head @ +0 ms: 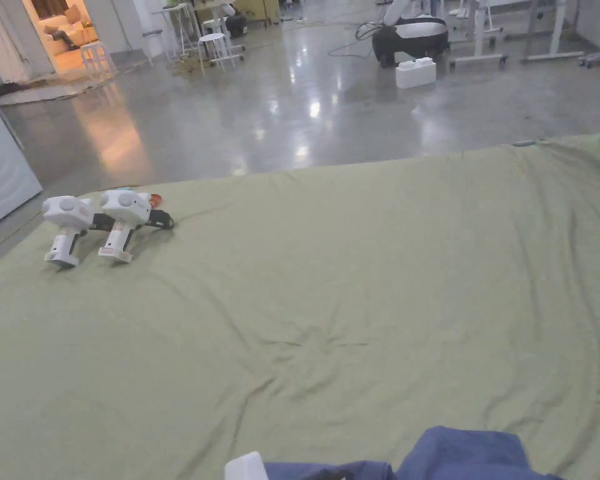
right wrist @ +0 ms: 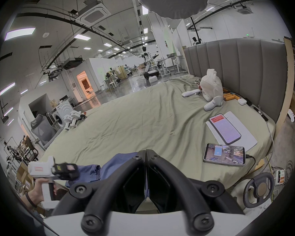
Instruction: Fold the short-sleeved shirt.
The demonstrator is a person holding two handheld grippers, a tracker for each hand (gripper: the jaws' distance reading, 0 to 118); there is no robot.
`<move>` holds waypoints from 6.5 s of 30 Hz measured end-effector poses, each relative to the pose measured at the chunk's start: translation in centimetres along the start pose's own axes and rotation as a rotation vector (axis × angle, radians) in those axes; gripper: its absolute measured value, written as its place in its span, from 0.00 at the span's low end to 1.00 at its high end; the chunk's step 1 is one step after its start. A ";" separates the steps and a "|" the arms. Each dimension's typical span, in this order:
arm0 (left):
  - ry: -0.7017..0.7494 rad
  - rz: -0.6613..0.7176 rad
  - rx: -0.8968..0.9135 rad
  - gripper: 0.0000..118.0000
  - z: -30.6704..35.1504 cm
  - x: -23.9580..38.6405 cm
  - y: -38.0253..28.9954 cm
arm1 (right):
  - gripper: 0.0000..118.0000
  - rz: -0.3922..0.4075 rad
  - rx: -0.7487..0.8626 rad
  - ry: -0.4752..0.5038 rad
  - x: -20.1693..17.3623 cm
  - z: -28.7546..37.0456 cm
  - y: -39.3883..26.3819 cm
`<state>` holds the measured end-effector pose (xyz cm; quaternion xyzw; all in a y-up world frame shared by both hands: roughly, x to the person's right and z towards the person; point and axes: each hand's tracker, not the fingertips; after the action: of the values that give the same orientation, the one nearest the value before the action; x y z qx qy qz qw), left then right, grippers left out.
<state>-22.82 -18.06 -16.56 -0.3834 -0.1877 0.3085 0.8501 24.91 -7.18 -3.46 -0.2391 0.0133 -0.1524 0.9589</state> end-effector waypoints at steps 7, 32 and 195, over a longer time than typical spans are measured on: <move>0.027 0.337 0.038 0.79 5.4 -10.8 2.4 | 0.00 -0.004 -0.023 0.029 -0.2 -0.8 -0.4; 0.107 -0.025 0.133 0.05 8.8 1.9 5.8 | 0.00 -0.044 -0.021 0.041 0.4 -1.0 -1.1; 0.401 -0.758 0.755 0.00 15.9 19.8 3.3 | 0.00 0.265 0.391 0.024 -8.7 -0.3 8.0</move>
<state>-18.26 5.43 -7.35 -0.0100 -0.0238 -0.0512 0.9984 18.85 1.97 -7.87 -0.0429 0.0263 -0.0279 0.9983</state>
